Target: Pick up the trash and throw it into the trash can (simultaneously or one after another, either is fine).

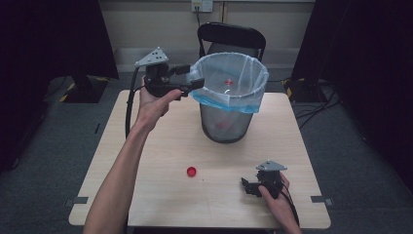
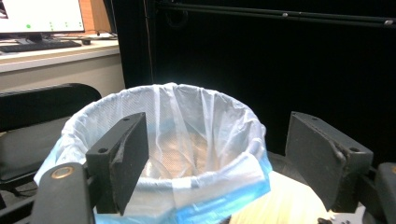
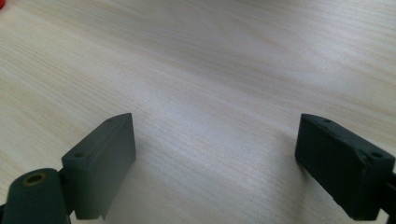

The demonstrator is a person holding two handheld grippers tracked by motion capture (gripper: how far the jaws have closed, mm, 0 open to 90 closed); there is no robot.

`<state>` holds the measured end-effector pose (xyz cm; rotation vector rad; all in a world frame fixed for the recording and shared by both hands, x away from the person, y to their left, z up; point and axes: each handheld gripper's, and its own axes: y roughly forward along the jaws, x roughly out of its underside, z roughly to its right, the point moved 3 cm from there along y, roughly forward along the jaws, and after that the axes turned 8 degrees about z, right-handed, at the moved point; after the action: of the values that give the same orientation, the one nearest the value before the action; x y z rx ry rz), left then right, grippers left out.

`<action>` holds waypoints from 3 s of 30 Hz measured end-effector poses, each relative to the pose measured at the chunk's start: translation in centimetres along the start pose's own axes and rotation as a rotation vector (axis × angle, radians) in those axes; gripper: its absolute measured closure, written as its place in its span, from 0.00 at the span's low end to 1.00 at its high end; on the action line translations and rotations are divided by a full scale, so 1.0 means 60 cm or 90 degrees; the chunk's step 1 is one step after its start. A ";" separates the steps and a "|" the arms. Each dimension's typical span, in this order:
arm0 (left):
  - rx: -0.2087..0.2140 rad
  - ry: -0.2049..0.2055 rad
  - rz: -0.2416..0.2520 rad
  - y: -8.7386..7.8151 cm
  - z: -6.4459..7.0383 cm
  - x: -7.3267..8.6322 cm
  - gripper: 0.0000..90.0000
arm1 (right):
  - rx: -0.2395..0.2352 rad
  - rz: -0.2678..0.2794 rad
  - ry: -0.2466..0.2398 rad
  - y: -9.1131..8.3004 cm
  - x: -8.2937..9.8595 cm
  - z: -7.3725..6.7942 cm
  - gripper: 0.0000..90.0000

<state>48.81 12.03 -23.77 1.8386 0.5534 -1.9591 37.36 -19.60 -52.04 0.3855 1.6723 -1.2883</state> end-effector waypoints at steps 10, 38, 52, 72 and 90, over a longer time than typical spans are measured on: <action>-0.026 0.004 -0.010 -0.035 0.009 0.019 0.25 | 0.000 0.000 0.000 0.000 0.000 0.000 0.13; 0.001 0.026 -0.112 -0.071 0.053 0.139 0.23 | 0.000 0.000 0.000 0.000 0.000 0.000 0.13; 0.005 -0.005 -0.157 -0.080 0.059 0.217 0.23 | 0.000 0.000 0.000 0.000 0.000 0.000 0.13; 0.018 -0.028 -0.236 -0.096 0.078 0.326 0.24 | 0.000 0.000 0.001 0.000 0.000 0.000 0.13; 0.032 -0.062 -0.337 -0.079 0.075 0.417 0.31 | 0.000 0.000 0.001 0.000 0.000 0.000 0.13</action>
<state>41.04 13.17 -48.41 1.7357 1.0544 -2.3948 37.36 -19.59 -52.04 0.3861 1.6729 -1.2883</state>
